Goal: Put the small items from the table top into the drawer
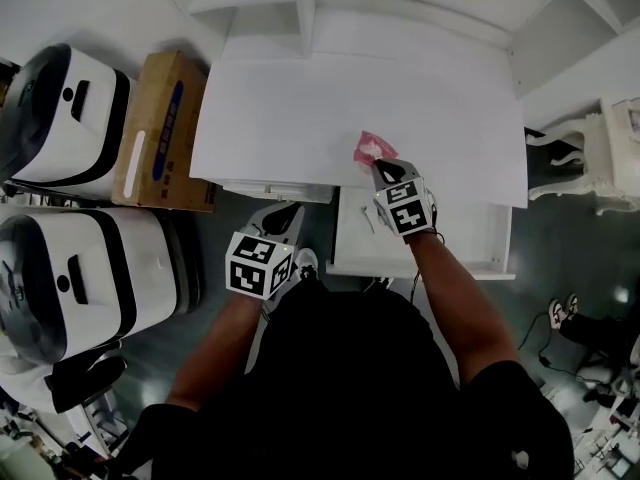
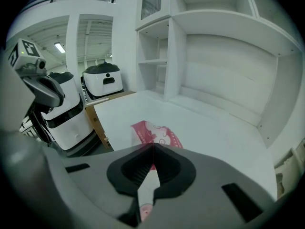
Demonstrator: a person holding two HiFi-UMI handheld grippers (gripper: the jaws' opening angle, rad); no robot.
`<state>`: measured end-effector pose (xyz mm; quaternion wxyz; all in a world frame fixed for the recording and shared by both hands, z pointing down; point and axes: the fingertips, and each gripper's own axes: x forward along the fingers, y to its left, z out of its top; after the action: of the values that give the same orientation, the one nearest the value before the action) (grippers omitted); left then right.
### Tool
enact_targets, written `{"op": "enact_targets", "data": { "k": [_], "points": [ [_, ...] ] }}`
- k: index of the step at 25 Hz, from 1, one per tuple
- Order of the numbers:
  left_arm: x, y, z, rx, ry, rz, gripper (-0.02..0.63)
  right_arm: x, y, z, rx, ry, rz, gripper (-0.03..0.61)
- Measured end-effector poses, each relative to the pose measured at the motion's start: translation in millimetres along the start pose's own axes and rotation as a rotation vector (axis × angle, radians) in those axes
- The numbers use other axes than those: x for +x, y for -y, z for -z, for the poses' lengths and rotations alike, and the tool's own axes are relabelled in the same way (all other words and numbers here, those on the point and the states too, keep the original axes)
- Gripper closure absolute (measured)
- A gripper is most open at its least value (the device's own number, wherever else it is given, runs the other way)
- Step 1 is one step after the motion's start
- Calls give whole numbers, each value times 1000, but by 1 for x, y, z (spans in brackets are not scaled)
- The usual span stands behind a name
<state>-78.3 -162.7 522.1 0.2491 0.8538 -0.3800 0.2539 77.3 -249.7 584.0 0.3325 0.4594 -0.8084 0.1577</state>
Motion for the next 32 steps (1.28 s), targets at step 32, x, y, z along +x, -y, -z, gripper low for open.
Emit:
{"op": "enact_targets", "data": {
  "k": [32],
  "points": [
    [30, 80, 11, 72, -75, 48, 603, -31, 16, 265, -313, -474, -103, 548]
  ]
}}
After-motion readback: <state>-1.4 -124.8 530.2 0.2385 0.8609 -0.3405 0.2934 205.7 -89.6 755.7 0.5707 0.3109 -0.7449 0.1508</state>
